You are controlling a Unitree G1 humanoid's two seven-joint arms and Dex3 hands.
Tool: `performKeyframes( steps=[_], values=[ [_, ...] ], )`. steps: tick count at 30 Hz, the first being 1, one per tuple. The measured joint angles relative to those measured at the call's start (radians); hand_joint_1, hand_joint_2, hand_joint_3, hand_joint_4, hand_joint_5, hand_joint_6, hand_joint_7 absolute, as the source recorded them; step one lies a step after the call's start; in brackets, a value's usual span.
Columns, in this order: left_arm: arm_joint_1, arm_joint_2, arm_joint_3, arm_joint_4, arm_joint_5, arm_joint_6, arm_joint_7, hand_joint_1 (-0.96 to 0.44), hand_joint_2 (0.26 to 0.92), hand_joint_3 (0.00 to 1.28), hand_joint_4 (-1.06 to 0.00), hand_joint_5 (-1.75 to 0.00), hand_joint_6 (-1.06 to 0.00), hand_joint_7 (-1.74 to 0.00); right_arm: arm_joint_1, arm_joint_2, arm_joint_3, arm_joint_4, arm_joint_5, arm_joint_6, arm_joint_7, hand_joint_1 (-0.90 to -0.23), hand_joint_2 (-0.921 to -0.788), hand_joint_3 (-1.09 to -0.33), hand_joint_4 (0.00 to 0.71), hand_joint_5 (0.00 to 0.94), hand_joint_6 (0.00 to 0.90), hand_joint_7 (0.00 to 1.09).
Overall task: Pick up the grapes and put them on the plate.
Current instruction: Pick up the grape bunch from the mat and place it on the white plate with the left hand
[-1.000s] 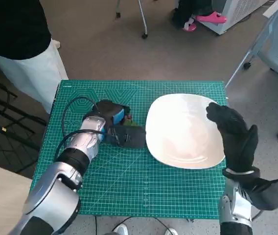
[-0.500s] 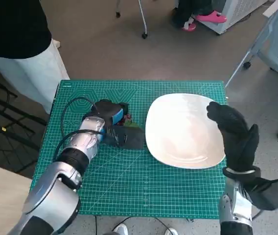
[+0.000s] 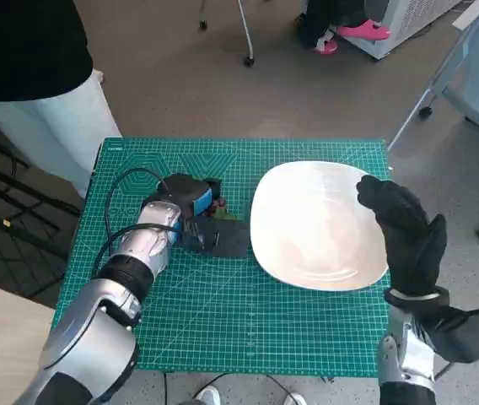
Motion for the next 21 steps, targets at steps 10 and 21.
performKeyframes(
  steps=[10, 21],
  values=[
    [-0.001, 0.001, 0.003, -0.001, -0.001, -0.002, -0.004, 0.00, 0.921, 0.33, -0.43, -1.54, -0.32, -1.36, 0.000, 0.000, 0.000, 0.000, 0.000, 0.000, -0.005, -0.603, -0.921, -0.873, 0.451, 0.012, 0.155, 0.47],
    [-0.002, 0.021, 0.027, -0.028, -0.020, -0.018, -0.026, 0.00, 0.921, 0.22, -0.56, -1.36, -0.42, -1.31, 0.000, 0.000, 0.000, -0.001, 0.000, 0.000, -0.006, -0.604, -0.921, -0.873, 0.455, 0.012, 0.157, 0.47]
  ],
)
